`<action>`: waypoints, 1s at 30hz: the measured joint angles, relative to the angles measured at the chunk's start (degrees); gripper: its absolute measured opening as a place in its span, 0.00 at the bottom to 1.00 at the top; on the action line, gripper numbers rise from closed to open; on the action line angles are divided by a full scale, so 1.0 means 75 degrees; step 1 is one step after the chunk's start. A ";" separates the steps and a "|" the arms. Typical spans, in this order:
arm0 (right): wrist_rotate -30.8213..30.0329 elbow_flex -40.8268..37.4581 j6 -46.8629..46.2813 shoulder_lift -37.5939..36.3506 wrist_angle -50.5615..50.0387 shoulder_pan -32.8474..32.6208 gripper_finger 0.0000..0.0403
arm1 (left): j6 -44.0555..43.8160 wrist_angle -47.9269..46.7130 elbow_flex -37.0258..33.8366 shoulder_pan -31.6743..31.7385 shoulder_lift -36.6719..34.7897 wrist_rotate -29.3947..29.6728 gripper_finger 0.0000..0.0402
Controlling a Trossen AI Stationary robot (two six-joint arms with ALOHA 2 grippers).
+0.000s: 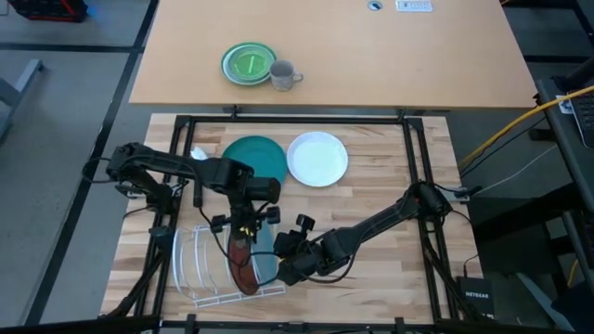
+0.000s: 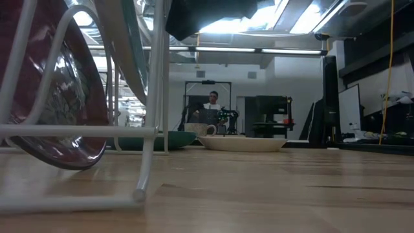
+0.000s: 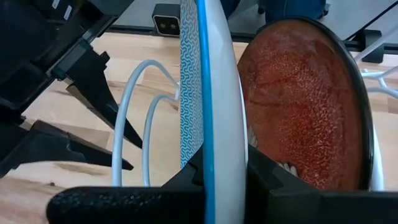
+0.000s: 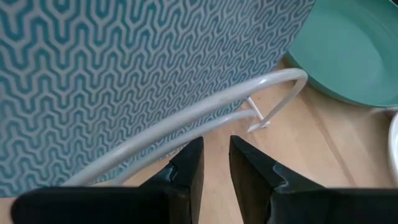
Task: Sort dishes
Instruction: Put the light blue plate into the dish rack
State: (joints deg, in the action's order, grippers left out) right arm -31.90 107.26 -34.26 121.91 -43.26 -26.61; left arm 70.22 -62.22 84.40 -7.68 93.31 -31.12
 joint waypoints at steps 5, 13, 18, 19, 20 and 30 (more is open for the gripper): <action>-0.0074 -0.0002 0.0003 0.0000 0.0001 -0.0006 0.20 | 0.0096 0.0023 0.0017 0.0003 0.0112 -0.0053 0.06; -0.0144 -0.0003 0.0003 0.0000 -0.0001 -0.0006 0.20 | 0.0270 0.0102 0.0011 -0.0003 0.0124 0.0024 0.06; -0.0149 -0.0003 0.0006 0.0000 -0.0021 -0.0006 0.20 | 0.0273 0.0215 0.0000 -0.0028 0.0101 0.0110 0.07; -0.0148 -0.0003 0.0006 0.0000 -0.0021 -0.0006 0.20 | 0.0272 0.0216 -0.0001 -0.0029 0.0101 0.0120 0.07; -0.0147 -0.0002 0.0005 0.0000 -0.0020 -0.0006 0.20 | 0.0266 0.0216 -0.0003 -0.0029 0.0101 0.0119 0.08; -0.0175 -0.0003 0.0006 0.0000 -0.0006 -0.0006 0.20 | 0.0238 0.0236 -0.0006 -0.0029 0.0103 0.0126 0.09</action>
State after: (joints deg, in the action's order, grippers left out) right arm -33.21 107.24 -34.22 121.91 -43.31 -26.65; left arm 72.01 -60.45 84.36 -7.90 94.08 -30.17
